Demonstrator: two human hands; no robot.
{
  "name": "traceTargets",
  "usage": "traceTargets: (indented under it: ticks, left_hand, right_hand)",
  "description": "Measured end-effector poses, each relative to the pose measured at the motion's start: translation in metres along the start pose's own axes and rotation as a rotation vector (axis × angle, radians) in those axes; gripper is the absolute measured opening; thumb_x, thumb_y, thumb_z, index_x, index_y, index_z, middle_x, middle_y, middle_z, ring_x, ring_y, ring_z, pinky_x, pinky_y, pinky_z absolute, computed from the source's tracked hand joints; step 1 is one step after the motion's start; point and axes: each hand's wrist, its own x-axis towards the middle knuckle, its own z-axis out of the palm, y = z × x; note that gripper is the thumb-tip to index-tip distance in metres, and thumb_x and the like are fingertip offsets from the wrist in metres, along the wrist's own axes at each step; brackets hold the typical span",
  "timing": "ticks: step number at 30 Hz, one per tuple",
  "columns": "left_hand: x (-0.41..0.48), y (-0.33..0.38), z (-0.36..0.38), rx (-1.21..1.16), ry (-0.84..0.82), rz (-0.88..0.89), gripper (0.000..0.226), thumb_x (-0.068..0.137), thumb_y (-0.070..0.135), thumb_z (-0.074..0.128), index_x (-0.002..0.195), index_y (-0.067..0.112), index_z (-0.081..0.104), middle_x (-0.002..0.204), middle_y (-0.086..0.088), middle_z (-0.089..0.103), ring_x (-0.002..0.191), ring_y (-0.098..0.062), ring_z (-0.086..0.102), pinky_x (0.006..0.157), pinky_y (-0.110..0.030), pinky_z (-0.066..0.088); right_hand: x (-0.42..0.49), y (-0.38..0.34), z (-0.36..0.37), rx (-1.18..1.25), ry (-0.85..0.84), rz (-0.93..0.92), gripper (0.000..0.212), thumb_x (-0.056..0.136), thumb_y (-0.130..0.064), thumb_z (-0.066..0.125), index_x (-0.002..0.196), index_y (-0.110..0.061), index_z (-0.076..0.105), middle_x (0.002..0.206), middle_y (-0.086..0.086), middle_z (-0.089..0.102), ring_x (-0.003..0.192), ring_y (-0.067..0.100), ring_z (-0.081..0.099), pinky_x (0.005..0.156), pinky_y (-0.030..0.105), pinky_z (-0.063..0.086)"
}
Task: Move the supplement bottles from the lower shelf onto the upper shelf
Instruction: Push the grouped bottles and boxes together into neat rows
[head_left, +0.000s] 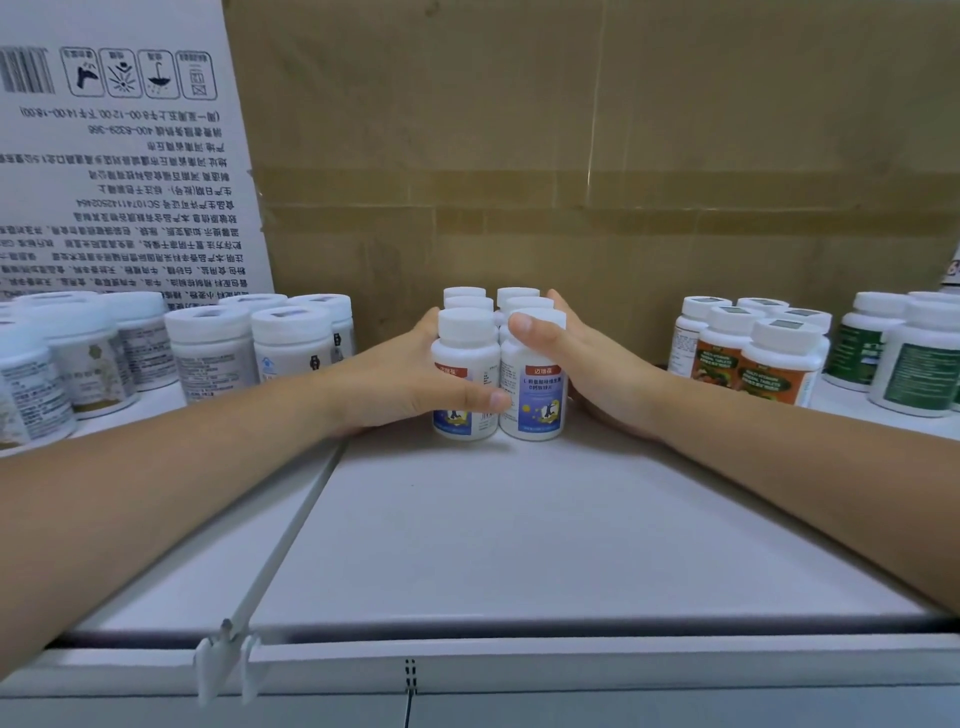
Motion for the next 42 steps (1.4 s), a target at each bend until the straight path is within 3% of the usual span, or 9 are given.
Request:
traceTargets:
  ticks: [4,9,14,19,25,30,37,40,42]
  left_hand:
    - [0.000,-0.001,0.000,0.021,0.023,-0.020,0.057,0.080,0.016,0.075,0.131,0.025,0.053,0.128,0.005,0.066,0.120,-0.011,0.061,0.095,-0.023,0.049]
    - [-0.003,0.005,0.003,0.004,0.026,-0.002,0.054,0.076,0.012,0.071,0.125,0.026,0.054,0.122,0.011,0.068,0.113,-0.005,0.063,0.086,-0.015,0.049]
    - [-0.004,0.008,0.005,0.002,0.018,0.000,0.051,0.076,0.010,0.068,0.122,0.028,0.055,0.116,0.017,0.070,0.111,-0.001,0.064,0.085,-0.012,0.048]
    - [-0.006,0.007,0.002,0.005,0.016,-0.021,0.053,0.077,0.011,0.069,0.124,0.029,0.053,0.118,0.019,0.069,0.113,0.000,0.062,0.086,-0.012,0.047]
    - [-0.005,0.001,-0.002,0.017,0.027,-0.055,0.058,0.079,0.010,0.071,0.129,0.030,0.051,0.127,0.013,0.066,0.118,-0.004,0.060,0.089,-0.014,0.047]
    - [-0.003,-0.001,-0.002,0.010,0.010,-0.045,0.056,0.078,0.007,0.074,0.124,0.031,0.053,0.125,0.012,0.067,0.116,-0.005,0.062,0.087,-0.014,0.048]
    - [-0.001,-0.004,-0.004,0.022,0.001,-0.046,0.059,0.079,0.008,0.070,0.129,0.031,0.051,0.129,0.010,0.065,0.120,-0.007,0.060,0.091,-0.017,0.048]
    - [-0.001,-0.009,-0.009,0.059,0.062,-0.109,0.084,0.070,0.026,0.084,0.141,0.029,0.039,0.135,0.009,0.060,0.125,-0.010,0.057,0.103,-0.033,0.047]
    - [-0.003,-0.010,-0.014,0.098,0.130,-0.184,0.106,0.056,0.042,0.089,0.145,0.030,0.032,0.137,0.011,0.058,0.125,-0.010,0.056,0.108,-0.043,0.044]
  right_hand:
    - [0.000,0.000,-0.003,0.004,-0.031,0.023,0.114,0.054,-0.089,0.061,0.144,-0.032,0.022,0.128,-0.014,0.062,0.119,0.014,0.060,0.100,0.057,0.046]
    - [-0.003,0.002,-0.007,0.010,-0.050,0.003,0.084,0.065,-0.069,0.065,0.134,-0.029,0.037,0.127,-0.013,0.061,0.119,0.010,0.060,0.102,0.056,0.045]
    - [-0.004,-0.002,-0.006,-0.088,-0.039,0.028,0.113,0.059,-0.079,0.059,0.151,-0.023,0.025,0.126,-0.022,0.050,0.118,0.000,0.056,0.103,0.048,0.047]
    - [-0.010,-0.008,-0.004,-0.087,-0.051,0.006,0.097,0.061,-0.075,0.054,0.145,-0.031,0.037,0.140,-0.013,0.036,0.120,0.000,0.053,0.102,0.046,0.046]
    - [-0.010,-0.008,-0.003,-0.027,-0.069,0.016,0.089,0.062,-0.072,0.058,0.140,-0.032,0.042,0.139,-0.012,0.042,0.122,0.003,0.054,0.104,0.046,0.045]
    - [-0.009,-0.004,-0.004,0.008,-0.069,0.030,0.094,0.062,-0.071,0.063,0.140,-0.026,0.035,0.135,-0.012,0.055,0.119,0.006,0.058,0.104,0.049,0.045]
    - [-0.011,-0.007,-0.004,-0.036,-0.065,0.036,0.093,0.062,-0.074,0.061,0.139,-0.028,0.036,0.134,-0.013,0.055,0.117,0.007,0.059,0.101,0.050,0.047]
    - [-0.014,-0.012,-0.004,0.040,-0.040,0.025,0.080,0.072,-0.062,0.060,0.138,-0.023,0.036,0.132,-0.010,0.057,0.113,0.003,0.061,0.096,0.037,0.051]
    - [-0.014,-0.014,-0.007,0.063,-0.035,0.019,0.070,0.077,-0.056,0.059,0.133,-0.020,0.039,0.131,-0.007,0.059,0.111,0.004,0.063,0.095,0.037,0.052]
